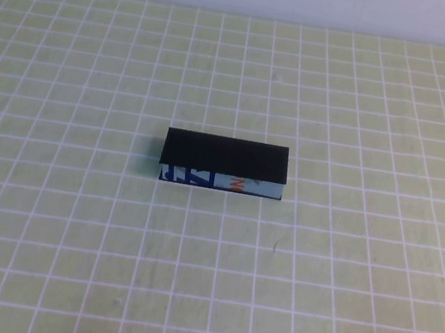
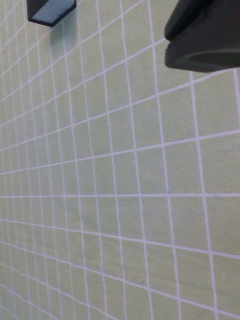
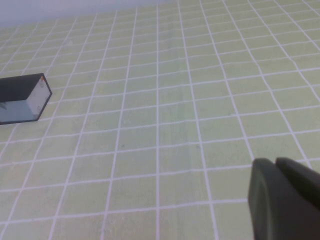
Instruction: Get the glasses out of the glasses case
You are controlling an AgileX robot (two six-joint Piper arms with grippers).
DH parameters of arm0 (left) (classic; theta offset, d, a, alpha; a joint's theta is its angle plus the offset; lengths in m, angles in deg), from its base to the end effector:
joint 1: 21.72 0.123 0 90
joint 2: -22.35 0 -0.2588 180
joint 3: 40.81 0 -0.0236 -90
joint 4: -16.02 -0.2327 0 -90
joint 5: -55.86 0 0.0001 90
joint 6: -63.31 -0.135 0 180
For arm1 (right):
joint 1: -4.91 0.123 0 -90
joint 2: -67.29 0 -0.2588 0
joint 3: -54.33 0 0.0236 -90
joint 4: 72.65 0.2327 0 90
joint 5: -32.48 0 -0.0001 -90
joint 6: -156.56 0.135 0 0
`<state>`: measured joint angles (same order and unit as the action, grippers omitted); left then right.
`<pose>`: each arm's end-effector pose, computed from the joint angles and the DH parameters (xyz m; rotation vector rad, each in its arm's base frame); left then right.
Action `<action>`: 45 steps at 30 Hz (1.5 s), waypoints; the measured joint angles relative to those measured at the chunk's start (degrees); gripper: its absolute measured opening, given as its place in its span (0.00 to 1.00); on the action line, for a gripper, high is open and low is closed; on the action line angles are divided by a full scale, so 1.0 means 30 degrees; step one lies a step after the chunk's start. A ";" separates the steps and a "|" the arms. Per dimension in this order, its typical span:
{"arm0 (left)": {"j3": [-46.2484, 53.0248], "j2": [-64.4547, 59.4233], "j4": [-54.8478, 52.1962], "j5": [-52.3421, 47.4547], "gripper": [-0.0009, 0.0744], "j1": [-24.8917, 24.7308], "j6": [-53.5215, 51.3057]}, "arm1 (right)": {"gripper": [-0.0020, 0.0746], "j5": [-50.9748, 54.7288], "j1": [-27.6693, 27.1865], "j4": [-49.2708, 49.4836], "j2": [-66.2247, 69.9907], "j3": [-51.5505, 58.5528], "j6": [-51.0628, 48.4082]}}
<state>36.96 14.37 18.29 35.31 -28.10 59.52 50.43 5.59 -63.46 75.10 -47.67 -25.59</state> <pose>0.1027 -0.0134 0.1618 0.1398 1.8503 -0.0701 0.1049 0.0079 0.1670 0.0584 1.8080 0.1349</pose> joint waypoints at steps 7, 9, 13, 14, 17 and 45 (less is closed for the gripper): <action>0.0000 0.0000 -0.0008 0.0000 0.01 0.0000 -0.0075 | 0.00 0.0000 0.0000 0.0000 0.0000 0.0000 0.0000; 0.0000 0.0000 -0.0008 0.0138 0.01 0.0000 -0.0075 | 0.00 0.0000 0.0000 0.0000 0.0000 0.0000 0.0000; 0.0000 0.0000 0.1705 0.1208 0.01 0.0000 0.0405 | 0.00 0.0000 0.0000 0.0000 0.0000 0.0000 0.0000; 0.0037 0.0000 0.2732 0.1768 0.01 0.0000 0.0681 | 0.00 0.0000 0.0000 0.0000 0.0000 0.0000 0.0000; 0.0037 0.0000 0.5921 0.3537 0.01 0.0000 0.1263 | 0.00 0.0000 0.0000 0.0000 0.0000 0.0000 0.0000; -1.9991 -2.5786 1.7636 -0.9429 0.01 0.0000 -1.3603 | 0.00 0.0000 0.0000 0.0000 0.0000 0.0000 0.0000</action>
<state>-23.01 -62.98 71.20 7.03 -28.10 18.72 50.43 5.59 -63.46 75.10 -47.67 -25.59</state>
